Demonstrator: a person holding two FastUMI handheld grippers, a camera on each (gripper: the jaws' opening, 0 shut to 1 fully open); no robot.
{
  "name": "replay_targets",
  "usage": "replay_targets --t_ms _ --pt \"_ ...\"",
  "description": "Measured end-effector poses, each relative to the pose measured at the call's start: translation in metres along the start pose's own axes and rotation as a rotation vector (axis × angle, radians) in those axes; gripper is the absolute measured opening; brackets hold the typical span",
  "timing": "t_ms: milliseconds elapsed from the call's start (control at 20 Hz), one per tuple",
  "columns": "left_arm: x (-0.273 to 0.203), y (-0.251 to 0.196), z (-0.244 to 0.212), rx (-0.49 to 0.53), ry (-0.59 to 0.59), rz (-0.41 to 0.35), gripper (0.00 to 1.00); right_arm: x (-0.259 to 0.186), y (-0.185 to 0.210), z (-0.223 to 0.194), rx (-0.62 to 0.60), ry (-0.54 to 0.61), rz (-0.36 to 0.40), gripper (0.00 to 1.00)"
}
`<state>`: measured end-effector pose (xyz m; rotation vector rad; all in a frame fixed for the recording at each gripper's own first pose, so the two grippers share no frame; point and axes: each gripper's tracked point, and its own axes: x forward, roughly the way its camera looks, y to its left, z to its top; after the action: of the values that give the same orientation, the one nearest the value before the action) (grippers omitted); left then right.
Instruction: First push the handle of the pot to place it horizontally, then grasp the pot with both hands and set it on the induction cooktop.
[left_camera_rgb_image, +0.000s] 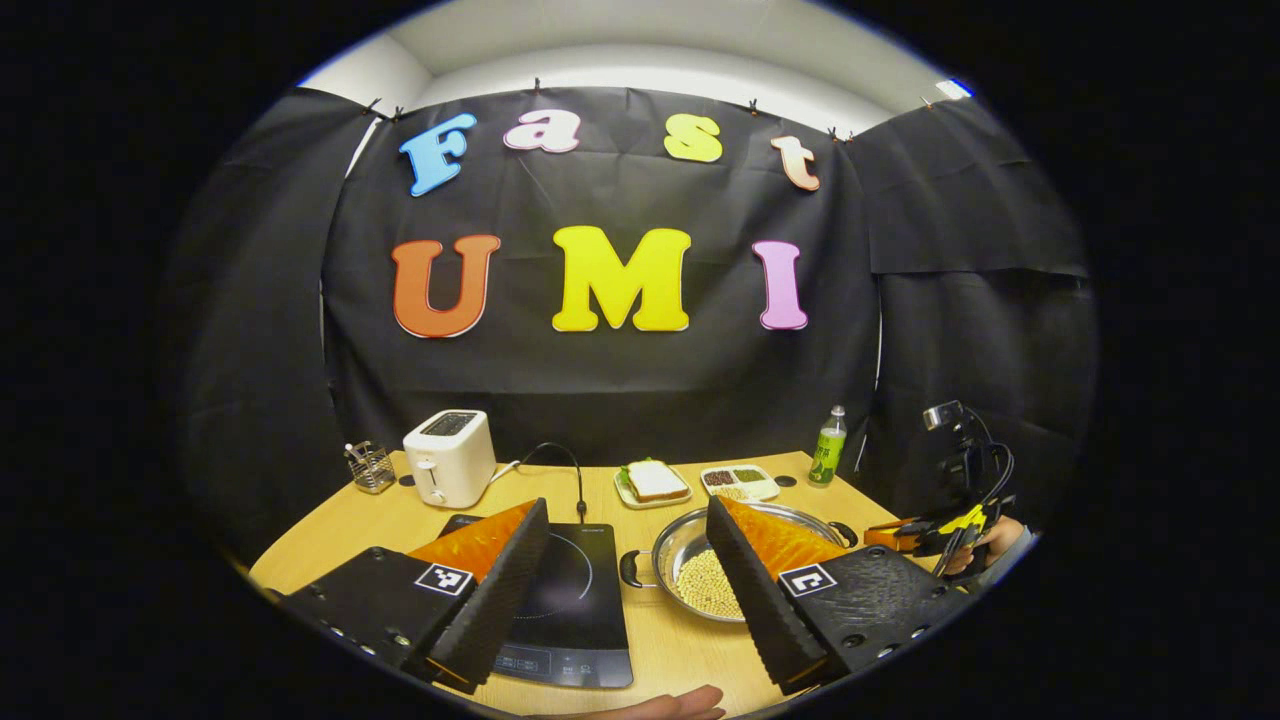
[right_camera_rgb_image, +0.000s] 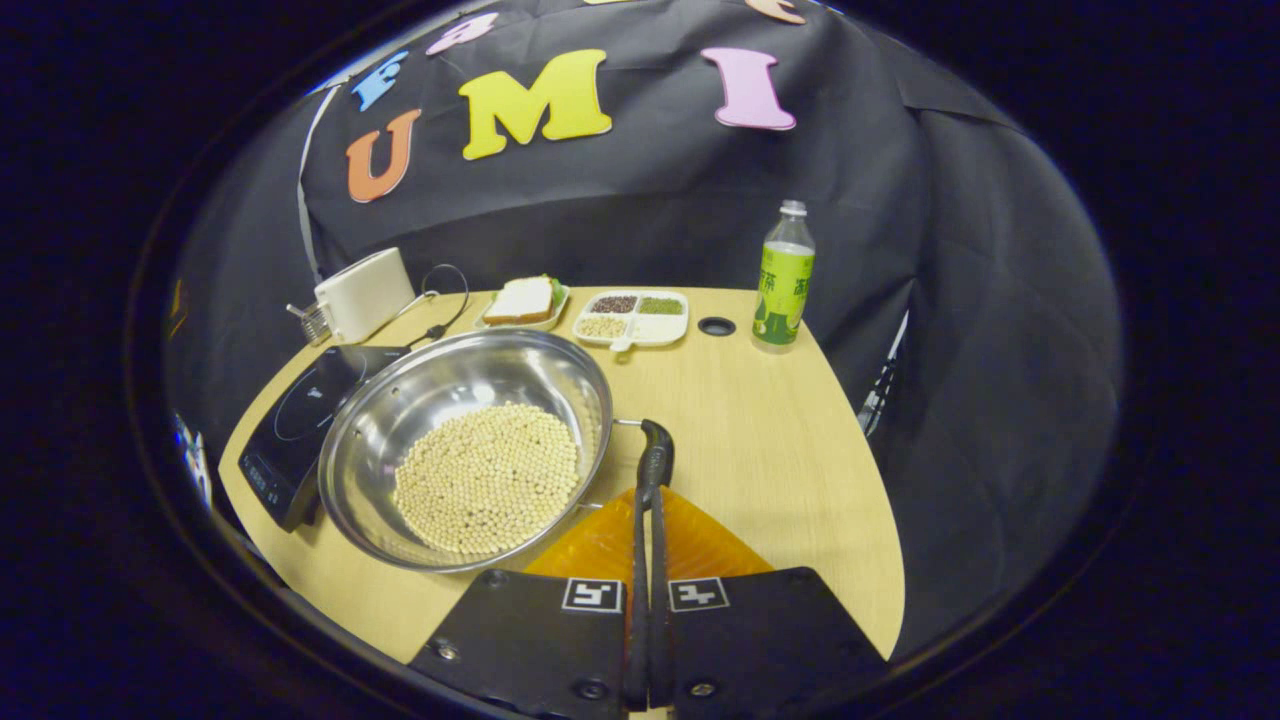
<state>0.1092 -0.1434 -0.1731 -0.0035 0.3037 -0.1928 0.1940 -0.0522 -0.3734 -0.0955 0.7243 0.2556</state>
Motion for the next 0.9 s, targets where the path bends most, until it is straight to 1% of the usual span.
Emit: replay_targets --t_ms 50,100,150,200,250,300,400,500,600,700,750,800,900 --pt "0.008 -0.004 -0.006 -0.008 0.023 -0.015 0.95 -0.004 0.000 0.006 -0.005 -0.013 0.002 0.06" --pt "0.016 -0.008 -0.011 -0.015 0.043 -0.029 0.95 -0.005 -0.004 0.010 -0.012 -0.028 -0.013 0.29" --pt "0.022 -0.013 -0.016 -0.020 0.064 -0.038 0.95 -0.007 -0.009 0.014 -0.017 -0.043 -0.032 0.34" --pt "0.030 -0.013 -0.021 -0.024 0.087 -0.040 0.95 -0.009 -0.011 0.017 -0.011 -0.044 -0.037 0.45" --pt "0.038 -0.015 -0.026 -0.025 0.108 -0.041 0.95 -0.010 -0.008 0.017 0.004 -0.042 -0.027 0.51" --pt "0.047 -0.017 -0.033 -0.025 0.132 -0.044 0.95 -0.010 -0.007 0.016 0.020 -0.026 -0.022 0.69" --pt "0.064 -0.020 -0.048 -0.032 0.181 -0.051 0.95 -0.006 -0.009 0.018 0.031 -0.016 -0.017 0.83" --pt "0.081 -0.020 -0.065 -0.034 0.239 -0.049 0.95 -0.003 -0.013 0.020 0.028 -0.015 -0.024 0.83" --pt "0.095 -0.018 -0.085 -0.035 0.298 -0.037 0.96 0.001 -0.011 0.021 0.039 -0.003 -0.014 0.83" --pt "0.109 -0.008 -0.099 -0.042 0.329 0.003 0.96 0.008 -0.017 0.021 0.050 0.018 -0.018 0.85" --pt "0.117 -0.005 -0.106 -0.045 0.351 0.006 0.96 0.011 -0.014 0.023 0.058 0.021 -0.001 0.85" --pt "0.125 -0.004 -0.114 -0.048 0.370 0.006 0.95 0.014 -0.013 0.025 0.068 0.021 0.007 0.82" --pt "0.137 -0.001 -0.132 -0.057 0.417 -0.002 0.95 0.021 -0.014 0.028 0.079 0.018 0.011 0.79"
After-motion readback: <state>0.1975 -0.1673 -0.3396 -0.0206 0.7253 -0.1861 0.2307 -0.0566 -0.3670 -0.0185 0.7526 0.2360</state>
